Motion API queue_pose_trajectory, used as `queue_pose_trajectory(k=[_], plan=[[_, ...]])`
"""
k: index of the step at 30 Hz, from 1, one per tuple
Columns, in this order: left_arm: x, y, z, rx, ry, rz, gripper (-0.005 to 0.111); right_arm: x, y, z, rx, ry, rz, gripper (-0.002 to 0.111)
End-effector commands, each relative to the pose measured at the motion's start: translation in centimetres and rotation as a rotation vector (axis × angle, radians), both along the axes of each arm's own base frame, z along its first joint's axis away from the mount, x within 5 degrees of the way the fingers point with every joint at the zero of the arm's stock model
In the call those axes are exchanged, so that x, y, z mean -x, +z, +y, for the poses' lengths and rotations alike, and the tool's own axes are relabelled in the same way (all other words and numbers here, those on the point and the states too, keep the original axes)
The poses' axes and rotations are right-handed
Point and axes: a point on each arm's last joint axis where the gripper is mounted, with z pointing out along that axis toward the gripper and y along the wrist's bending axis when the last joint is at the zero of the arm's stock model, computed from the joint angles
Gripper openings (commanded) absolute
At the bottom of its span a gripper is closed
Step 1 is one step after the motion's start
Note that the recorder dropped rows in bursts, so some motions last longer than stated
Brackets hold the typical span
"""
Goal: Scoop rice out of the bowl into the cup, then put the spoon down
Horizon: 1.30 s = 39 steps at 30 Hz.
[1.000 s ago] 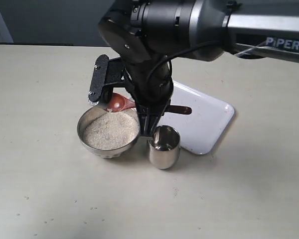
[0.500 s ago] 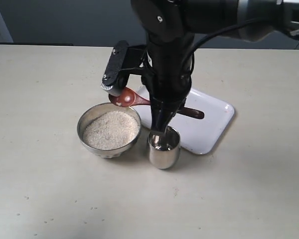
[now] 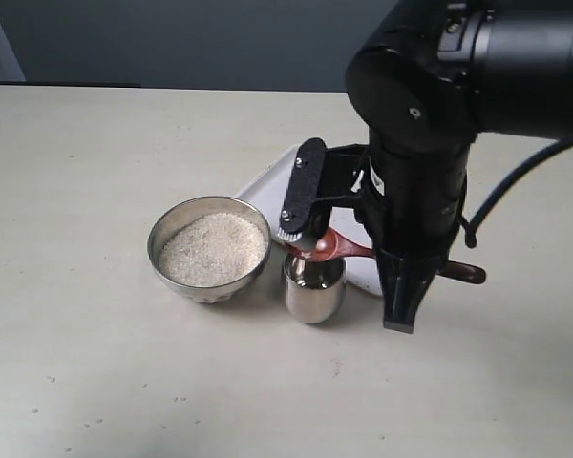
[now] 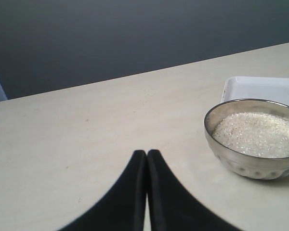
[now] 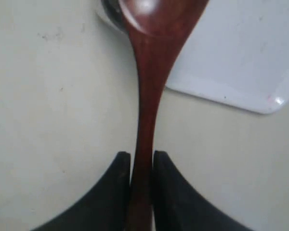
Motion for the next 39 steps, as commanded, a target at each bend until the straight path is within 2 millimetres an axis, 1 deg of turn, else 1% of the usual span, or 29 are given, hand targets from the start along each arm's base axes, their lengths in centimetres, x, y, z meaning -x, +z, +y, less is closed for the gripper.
queue_pose_trajectory(k=[1, 8, 15, 19, 22, 26, 30, 34, 39], plan=[[0.0, 0.2, 0.0, 0.008, -0.002, -0.017, 0.001, 0.3, -0.3, -1.5, 0.038, -0.044, -0.036, -0.001], [0.0, 0.2, 0.0, 0.008, -0.002, -0.017, 0.001, 0.3, -1.1, -2.2, 0.083, -0.076, -0.066, -0.001], [0.0, 0.2, 0.0, 0.008, -0.002, -0.017, 0.001, 0.1, -1.4, -2.1, 0.068, -0.058, -0.096, -0.001], [0.0, 0.2, 0.0, 0.008, -0.002, -0.017, 0.001, 0.6, -1.8, -1.6, 0.072, 0.004, -0.135, -0.001], [0.0, 0.2, 0.0, 0.008, -0.002, -0.017, 0.001, 0.9, -1.9, -1.2, 0.076, 0.035, -0.196, -0.001], [0.0, 0.2, 0.0, 0.008, -0.002, -0.017, 0.001, 0.8, -2.0, -1.0, 0.044, 0.011, -0.226, -0.001], [0.0, 0.2, 0.0, 0.008, -0.002, -0.017, 0.001, 0.6, -2.3, -0.8, 0.054, 0.022, -0.233, -0.001], [0.0, 0.2, 0.0, 0.008, -0.002, -0.017, 0.001, 0.9, -2.4, -0.2, 0.069, 0.080, -0.276, -0.001], [0.0, 0.2, 0.0, 0.008, -0.002, -0.017, 0.001, 1.2, -2.3, 0.1, 0.070, 0.093, -0.295, -0.001]])
